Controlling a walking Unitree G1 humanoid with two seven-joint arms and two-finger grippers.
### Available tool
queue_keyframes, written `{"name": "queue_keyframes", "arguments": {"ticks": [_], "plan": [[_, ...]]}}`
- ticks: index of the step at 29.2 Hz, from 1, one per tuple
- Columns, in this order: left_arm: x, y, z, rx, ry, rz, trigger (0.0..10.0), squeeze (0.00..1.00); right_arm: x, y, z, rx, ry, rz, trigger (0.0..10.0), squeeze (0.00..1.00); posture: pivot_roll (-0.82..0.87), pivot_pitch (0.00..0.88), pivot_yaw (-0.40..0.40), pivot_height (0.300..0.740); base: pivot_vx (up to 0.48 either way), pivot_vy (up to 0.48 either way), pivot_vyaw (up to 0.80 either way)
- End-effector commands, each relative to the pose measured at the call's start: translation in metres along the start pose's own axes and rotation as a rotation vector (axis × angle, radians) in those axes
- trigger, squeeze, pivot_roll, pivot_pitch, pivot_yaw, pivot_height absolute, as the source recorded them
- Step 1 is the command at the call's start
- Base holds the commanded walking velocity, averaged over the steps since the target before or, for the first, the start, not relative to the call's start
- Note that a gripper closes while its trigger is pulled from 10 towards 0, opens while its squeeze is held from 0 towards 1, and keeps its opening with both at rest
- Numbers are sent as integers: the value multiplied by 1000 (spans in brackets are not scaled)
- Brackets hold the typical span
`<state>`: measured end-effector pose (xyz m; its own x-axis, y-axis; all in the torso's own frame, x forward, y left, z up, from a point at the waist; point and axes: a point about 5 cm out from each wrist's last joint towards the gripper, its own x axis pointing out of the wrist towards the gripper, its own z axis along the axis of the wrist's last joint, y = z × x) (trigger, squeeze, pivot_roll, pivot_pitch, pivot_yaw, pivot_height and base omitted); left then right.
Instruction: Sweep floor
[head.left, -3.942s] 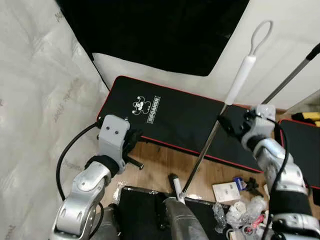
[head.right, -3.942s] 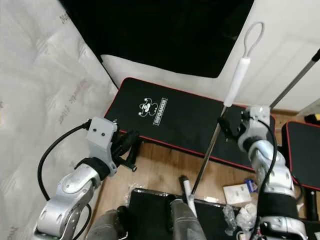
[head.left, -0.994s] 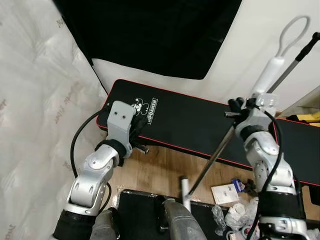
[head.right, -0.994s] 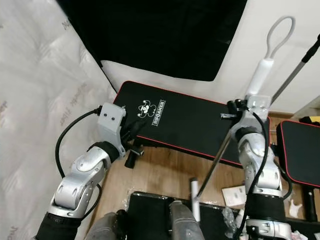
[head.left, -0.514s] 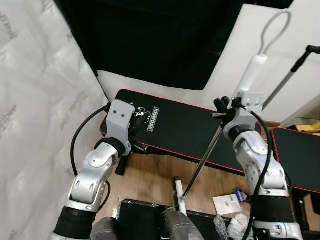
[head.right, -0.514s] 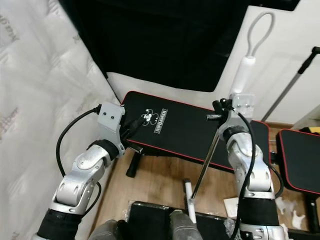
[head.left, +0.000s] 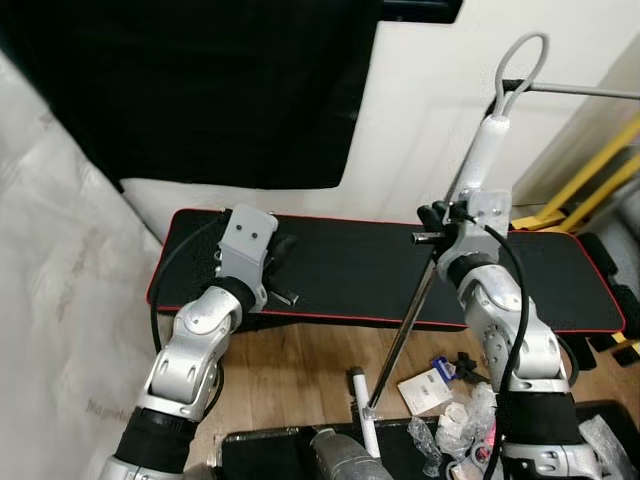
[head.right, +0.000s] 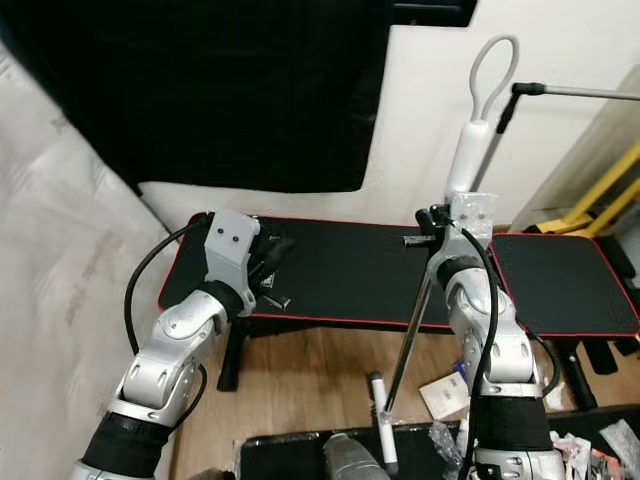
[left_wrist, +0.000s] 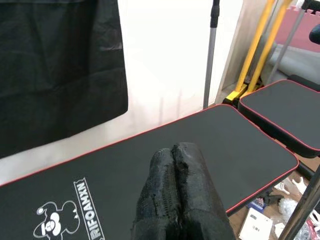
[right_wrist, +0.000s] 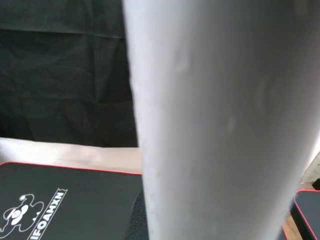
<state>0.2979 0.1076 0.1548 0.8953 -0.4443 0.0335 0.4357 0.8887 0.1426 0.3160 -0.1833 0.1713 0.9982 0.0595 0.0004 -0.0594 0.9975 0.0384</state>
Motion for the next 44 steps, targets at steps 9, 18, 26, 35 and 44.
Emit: {"name": "queue_keyframes", "arguments": {"ticks": [9,18,26,35,44], "plan": [[1,-1,2,10,-31,-42,10000,0,1,7,3,3,-40,33,10000,0,-96,74,-132,740,0,0,-800],[3,0,1,22,-43,-48,10000,0,1,15,3,-11,-56,77,10000,0,-94,70,-132,740,0,0,-711],[3,-1,2,28,-47,-60,10000,0,0,18,4,-14,-68,92,10000,0,-95,74,-132,740,0,-221,0],[2,-2,1,24,-51,-63,10000,0,-1,18,3,-17,-69,90,10000,0,-96,77,-133,740,0,-366,0],[3,-2,1,22,-53,-64,10000,0,0,18,3,-25,-68,94,10000,0,-98,79,-134,740,0,-365,-89]]}}
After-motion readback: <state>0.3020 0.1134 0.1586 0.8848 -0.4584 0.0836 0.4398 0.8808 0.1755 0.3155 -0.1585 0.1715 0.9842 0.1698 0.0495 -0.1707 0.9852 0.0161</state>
